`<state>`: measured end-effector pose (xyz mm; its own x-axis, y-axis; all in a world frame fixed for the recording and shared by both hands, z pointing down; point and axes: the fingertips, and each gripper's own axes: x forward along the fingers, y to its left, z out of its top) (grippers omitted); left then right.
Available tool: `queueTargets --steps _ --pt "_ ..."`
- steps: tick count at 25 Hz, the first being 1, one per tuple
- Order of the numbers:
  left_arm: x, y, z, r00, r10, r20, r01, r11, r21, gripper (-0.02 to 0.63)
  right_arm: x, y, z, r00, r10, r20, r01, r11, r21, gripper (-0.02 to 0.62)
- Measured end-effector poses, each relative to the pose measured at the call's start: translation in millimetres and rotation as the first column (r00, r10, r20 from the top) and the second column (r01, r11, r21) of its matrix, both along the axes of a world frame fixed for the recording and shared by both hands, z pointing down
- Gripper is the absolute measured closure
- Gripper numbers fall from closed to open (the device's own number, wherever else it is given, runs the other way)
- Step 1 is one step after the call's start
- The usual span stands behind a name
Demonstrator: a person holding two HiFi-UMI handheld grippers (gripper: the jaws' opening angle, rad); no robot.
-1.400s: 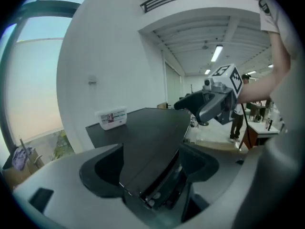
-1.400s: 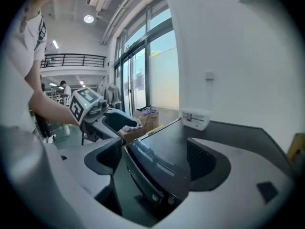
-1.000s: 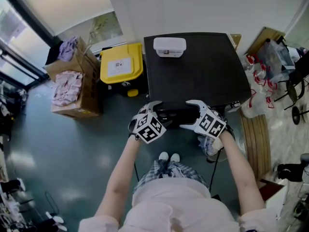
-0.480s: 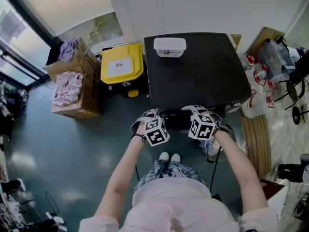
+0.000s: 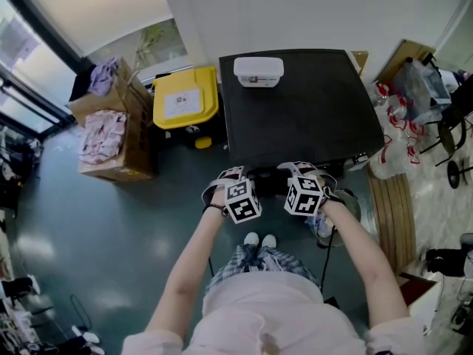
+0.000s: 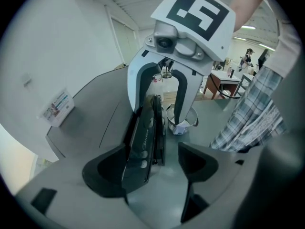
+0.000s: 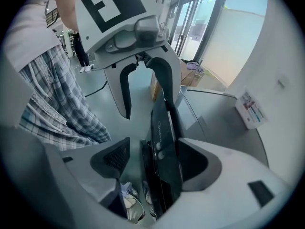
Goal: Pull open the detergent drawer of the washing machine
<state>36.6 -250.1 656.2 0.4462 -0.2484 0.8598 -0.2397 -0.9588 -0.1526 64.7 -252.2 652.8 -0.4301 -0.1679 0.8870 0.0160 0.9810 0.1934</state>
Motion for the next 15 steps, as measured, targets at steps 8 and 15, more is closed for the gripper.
queueTargets --steps 8,15 --pt "-6.3 -20.9 -3.7 0.998 -0.04 0.053 0.035 0.994 0.101 0.422 0.2 -15.8 -0.4 0.998 0.007 -0.056 -0.001 0.994 0.108 0.392" --pt "-7.5 -28.0 -3.7 0.995 -0.059 0.08 0.044 0.982 0.182 0.506 1.9 -27.0 -2.6 0.995 0.027 -0.091 -0.009 0.981 0.196 0.499"
